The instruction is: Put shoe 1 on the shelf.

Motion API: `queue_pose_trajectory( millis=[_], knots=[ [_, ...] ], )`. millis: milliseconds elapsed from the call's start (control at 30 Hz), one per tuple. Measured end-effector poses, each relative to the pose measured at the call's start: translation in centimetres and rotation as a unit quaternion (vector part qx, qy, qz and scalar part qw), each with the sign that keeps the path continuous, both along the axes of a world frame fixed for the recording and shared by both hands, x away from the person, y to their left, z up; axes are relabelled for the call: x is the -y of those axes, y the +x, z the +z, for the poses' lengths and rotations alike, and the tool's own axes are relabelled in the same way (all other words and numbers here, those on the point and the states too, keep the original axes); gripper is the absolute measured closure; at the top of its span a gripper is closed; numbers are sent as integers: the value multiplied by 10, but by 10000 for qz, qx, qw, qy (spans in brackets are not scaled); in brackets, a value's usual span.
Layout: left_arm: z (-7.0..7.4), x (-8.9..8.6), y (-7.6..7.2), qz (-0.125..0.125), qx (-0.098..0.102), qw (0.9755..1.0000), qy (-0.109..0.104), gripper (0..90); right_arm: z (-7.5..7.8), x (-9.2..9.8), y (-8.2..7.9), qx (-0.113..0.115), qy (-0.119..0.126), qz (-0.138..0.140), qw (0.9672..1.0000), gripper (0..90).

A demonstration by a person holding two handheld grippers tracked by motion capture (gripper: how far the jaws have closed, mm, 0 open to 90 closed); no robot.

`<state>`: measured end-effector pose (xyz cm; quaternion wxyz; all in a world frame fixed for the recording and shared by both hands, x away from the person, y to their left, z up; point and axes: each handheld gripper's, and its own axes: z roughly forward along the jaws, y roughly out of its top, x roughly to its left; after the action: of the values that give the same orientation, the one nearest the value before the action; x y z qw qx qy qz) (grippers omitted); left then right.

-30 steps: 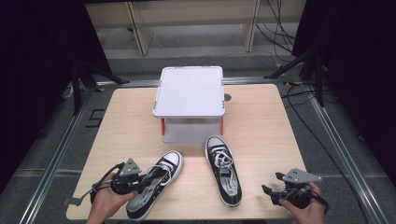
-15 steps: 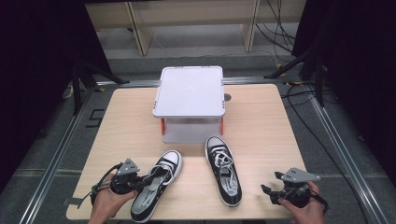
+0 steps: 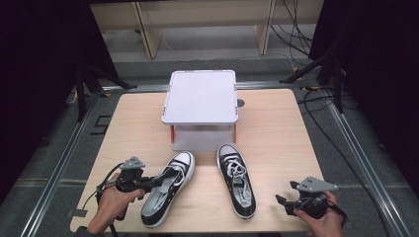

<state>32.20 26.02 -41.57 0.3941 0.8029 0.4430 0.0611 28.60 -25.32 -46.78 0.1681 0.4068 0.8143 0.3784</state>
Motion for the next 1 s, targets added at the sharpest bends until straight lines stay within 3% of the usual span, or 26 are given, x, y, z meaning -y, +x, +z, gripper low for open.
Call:
queue_pose_trajectory(
  millis=[67, 133, 167, 300, 433, 467, 500, 767, 1000],
  knots=[
    [12, 1, 3, 51, 61, 9999, -102, 832, 0, 0, 0, -2, 8, 2, 10000, 279],
    [20, -2, 4, -75, 54, 9999, -100, 832, 1, 1, 0, -55, 56, -16, 10000, 279],
    [25, 0, 5, 51, 106, 9998, -177, 832, 1, 2, 1, 35, 17, 9, 10000, 279],
    [42, 2, 7, -5, 152, 9994, -316, 832, 1, 3, 2, 85, 59, 22, 9999, 279],
    [59, 3, 6, -34, 218, 9990, -385, 831, 2, 2, 1, 9, 94, 33, 10000, 279],
    [65, 2, 7, -64, 258, 9991, -340, 831, 2, 2, 1, 99, 52, 35, 9999, 279],
    [69, 2, 6, -62, 249, 9987, -433, 831, 2, 2, 0, -7, 110, 22, 9999, 279],
    [102, 4, 9, -108, 425, 9985, -331, 832, 3, 2, 0, 48, 90, -50, 9999, 279],
    [140, 12, 25, -131, 561, 9978, -315, 832, 3, 2, 0, 43, 86, -39, 9999, 279]
  ],
)
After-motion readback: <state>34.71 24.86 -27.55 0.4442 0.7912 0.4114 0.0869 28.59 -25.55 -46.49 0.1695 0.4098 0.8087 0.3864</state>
